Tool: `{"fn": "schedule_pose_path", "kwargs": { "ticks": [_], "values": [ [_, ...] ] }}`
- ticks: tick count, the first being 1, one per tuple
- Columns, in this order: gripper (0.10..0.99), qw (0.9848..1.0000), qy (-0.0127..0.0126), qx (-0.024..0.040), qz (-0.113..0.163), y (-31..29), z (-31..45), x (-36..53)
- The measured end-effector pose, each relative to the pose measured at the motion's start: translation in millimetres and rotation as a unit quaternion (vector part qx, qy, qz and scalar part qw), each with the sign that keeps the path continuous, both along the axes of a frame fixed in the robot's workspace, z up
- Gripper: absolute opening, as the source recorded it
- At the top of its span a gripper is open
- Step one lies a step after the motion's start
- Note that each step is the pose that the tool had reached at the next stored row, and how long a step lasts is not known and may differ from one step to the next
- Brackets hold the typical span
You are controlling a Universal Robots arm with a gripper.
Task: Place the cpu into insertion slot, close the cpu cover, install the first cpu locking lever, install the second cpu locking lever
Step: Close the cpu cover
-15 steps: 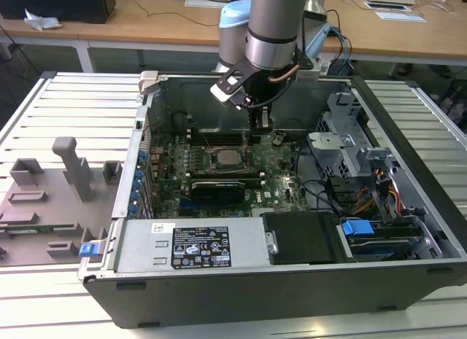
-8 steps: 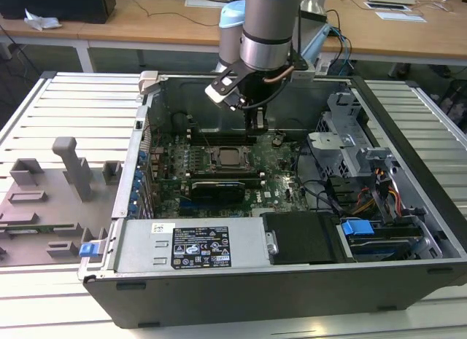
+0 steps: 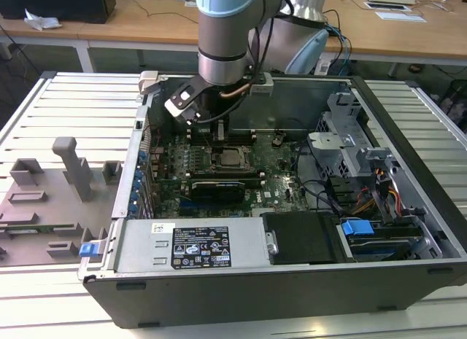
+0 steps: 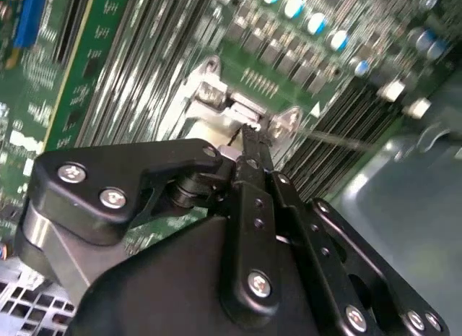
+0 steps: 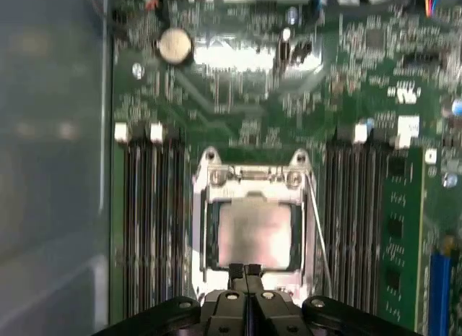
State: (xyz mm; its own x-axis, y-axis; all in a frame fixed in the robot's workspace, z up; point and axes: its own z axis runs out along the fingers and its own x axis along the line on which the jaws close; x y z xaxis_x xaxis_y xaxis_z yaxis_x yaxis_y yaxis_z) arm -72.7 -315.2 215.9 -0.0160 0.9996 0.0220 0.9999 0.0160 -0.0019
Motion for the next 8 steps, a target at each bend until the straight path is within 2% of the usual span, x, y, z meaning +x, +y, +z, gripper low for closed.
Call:
{"fn": "schedule_pose_path", "kwargs": {
  "ticks": [3,8],
  "values": [
    [0.106,1.0,0.0001,0.0,0.0,0.0,-5.2,-4.6],
    [0.106,1.0,0.0001,-0.0001,0.0,-0.1,-9.0,-5.4]
  ]
}}
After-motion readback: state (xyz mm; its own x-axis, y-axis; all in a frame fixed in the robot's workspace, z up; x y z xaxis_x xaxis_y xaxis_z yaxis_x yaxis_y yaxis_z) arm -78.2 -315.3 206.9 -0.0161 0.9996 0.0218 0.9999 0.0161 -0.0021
